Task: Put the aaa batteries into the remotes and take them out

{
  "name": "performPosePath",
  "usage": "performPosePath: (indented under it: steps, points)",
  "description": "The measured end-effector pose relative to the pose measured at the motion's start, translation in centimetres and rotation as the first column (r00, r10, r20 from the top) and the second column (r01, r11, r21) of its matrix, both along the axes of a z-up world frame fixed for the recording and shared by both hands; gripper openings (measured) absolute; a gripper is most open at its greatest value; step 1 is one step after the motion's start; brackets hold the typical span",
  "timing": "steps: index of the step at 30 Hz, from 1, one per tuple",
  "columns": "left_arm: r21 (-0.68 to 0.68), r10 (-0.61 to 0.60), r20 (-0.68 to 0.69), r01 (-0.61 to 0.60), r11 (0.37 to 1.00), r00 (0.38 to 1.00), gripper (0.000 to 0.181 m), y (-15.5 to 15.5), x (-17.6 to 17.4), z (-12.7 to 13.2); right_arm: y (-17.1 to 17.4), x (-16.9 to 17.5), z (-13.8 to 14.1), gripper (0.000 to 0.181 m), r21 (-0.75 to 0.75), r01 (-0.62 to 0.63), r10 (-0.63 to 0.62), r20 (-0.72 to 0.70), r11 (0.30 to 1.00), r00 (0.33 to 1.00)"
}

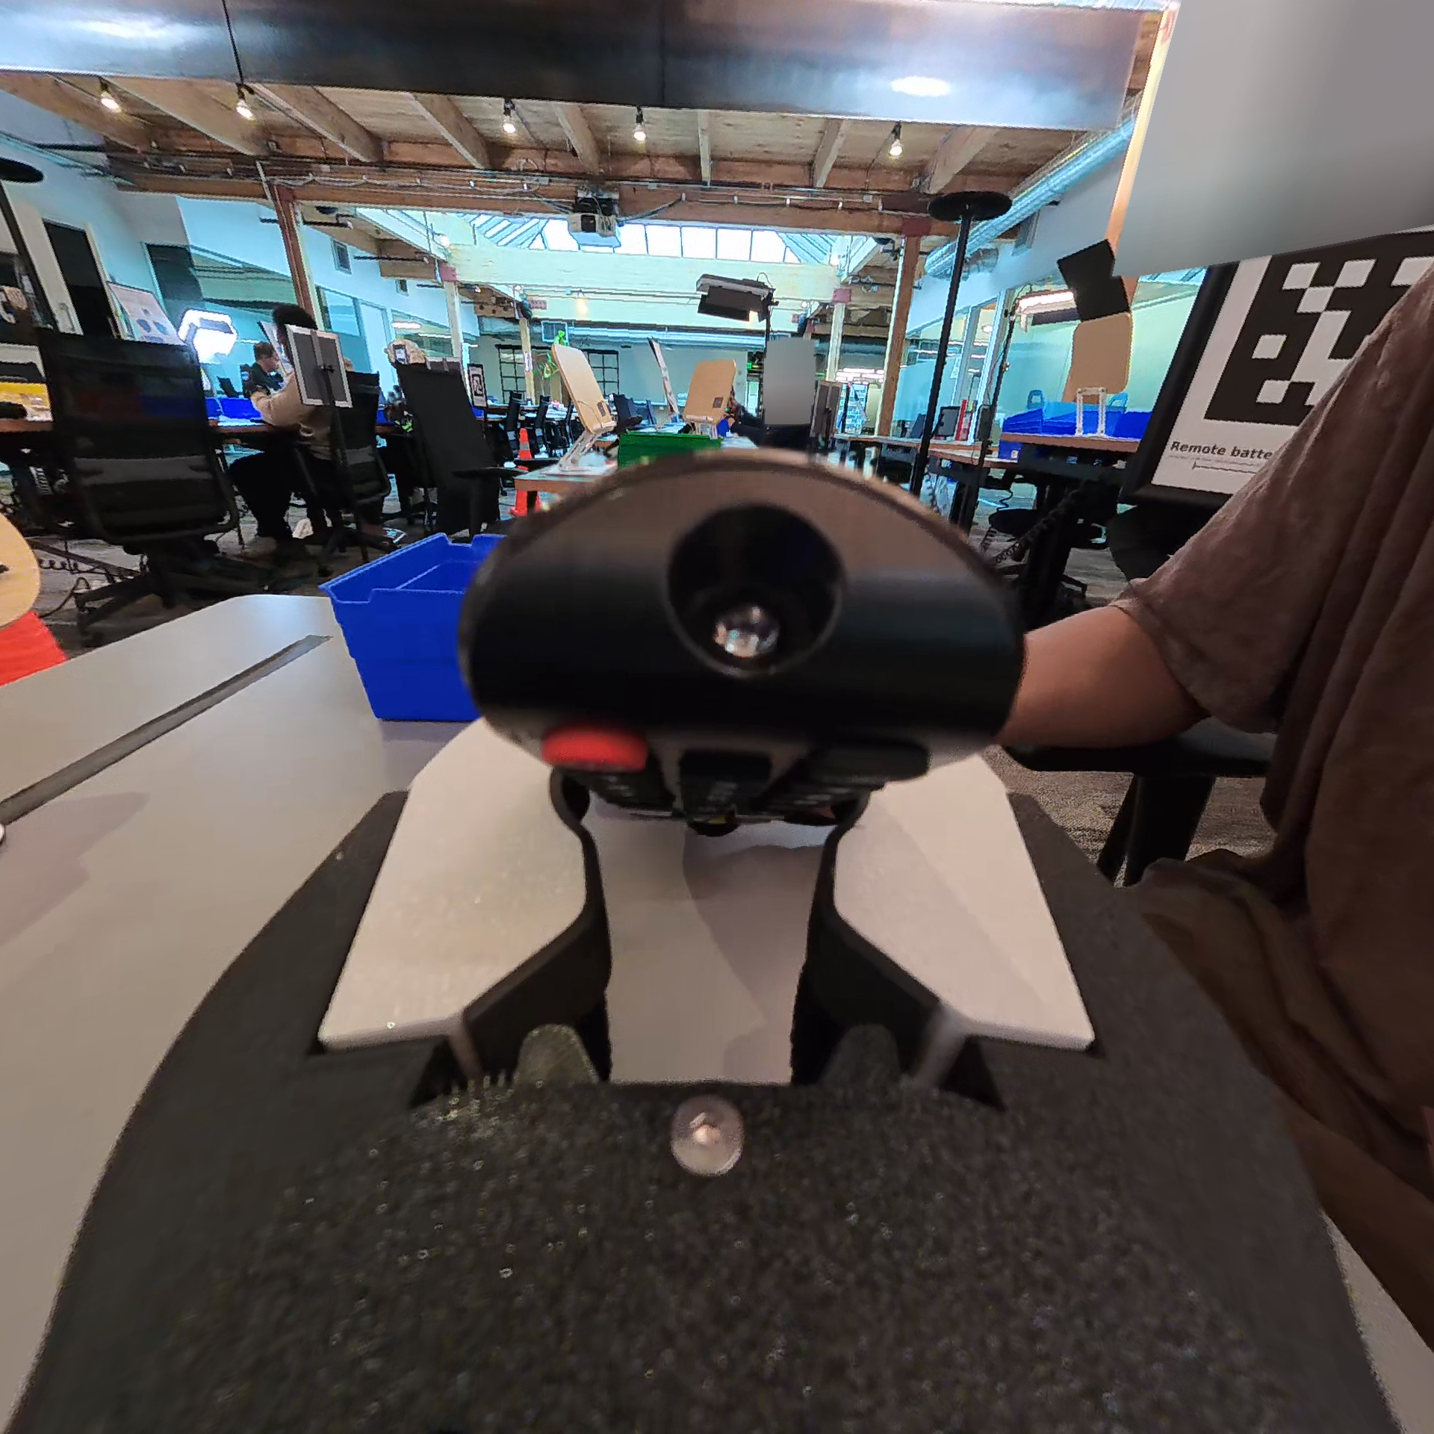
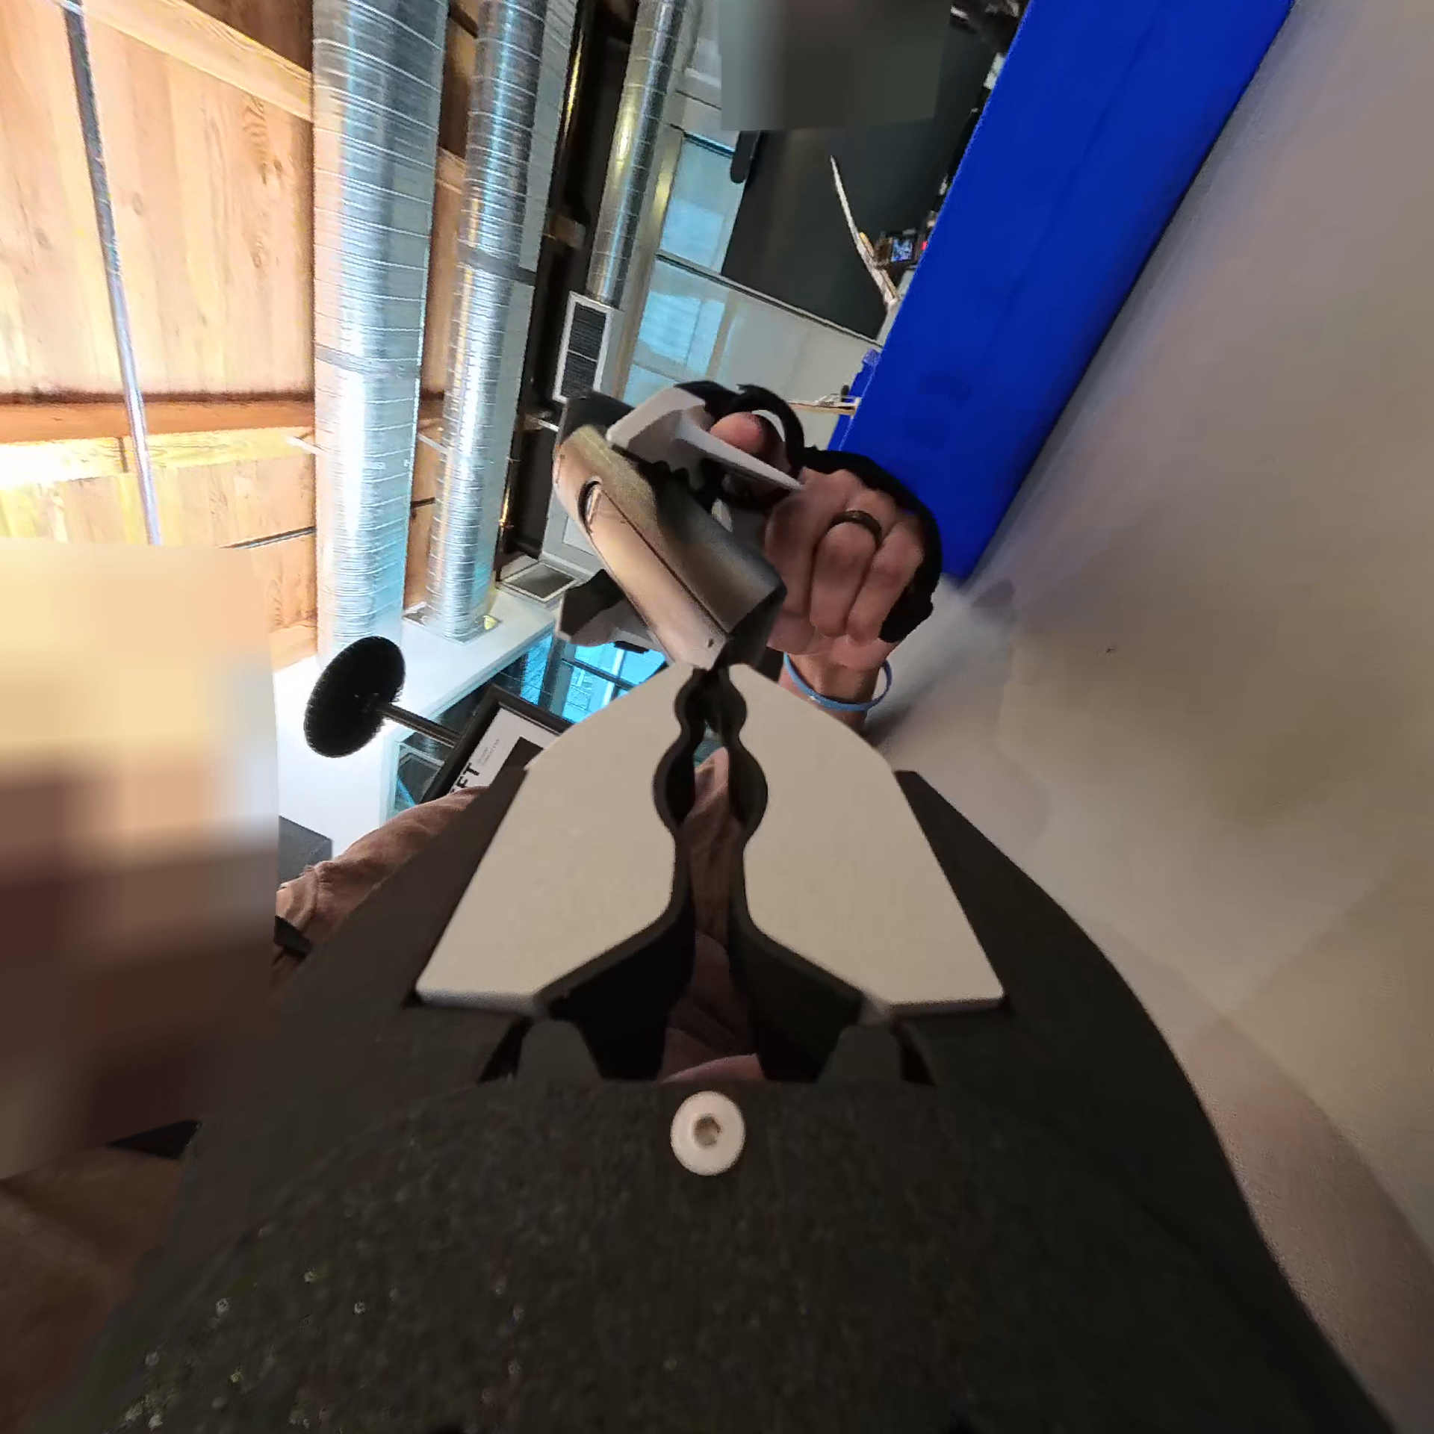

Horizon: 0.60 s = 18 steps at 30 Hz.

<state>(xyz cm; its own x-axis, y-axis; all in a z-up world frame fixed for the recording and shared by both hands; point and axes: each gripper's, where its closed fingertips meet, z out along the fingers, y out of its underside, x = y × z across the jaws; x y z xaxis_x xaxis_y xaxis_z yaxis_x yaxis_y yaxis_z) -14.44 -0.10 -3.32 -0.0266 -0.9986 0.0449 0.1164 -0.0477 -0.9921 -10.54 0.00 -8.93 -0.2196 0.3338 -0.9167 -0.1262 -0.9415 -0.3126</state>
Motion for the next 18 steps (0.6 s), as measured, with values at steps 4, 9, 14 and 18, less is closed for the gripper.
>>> performPosePath:
  steps: [4, 9, 14, 18]
  points:
    - [-0.013, 0.003, 0.003, -0.003, 1.0, 1.0, 0.061, 0.2, 0.0, -0.2, 0.1, 0.0, -0.2, 0.002, 0.013, 0.004, -0.004, 0.023, 1.0, 1.0]
    - [-0.023, 0.02, 0.003, -0.02, 1.0, 1.0, 0.061, 0.4, 0.1, -0.3, 0.4, 0.1, -0.6, 0.0, 0.003, 0.015, -0.015, 0.036, 1.0, 0.999]
    - [-0.066, 0.031, 0.105, -0.024, 0.998, 0.994, 0.061, 1.2, -1.4, 1.5, 1.7, 1.4, -1.5, 0.0, -0.006, 0.084, -0.083, 0.056, 0.996, 0.995]
    - [-0.052, 0.022, 0.09, -0.017, 0.998, 0.996, 0.061, 0.9, -0.9, 1.1, 1.0, 0.4, -0.6, 0.007, -0.032, 0.041, -0.041, -0.001, 0.999, 0.999]
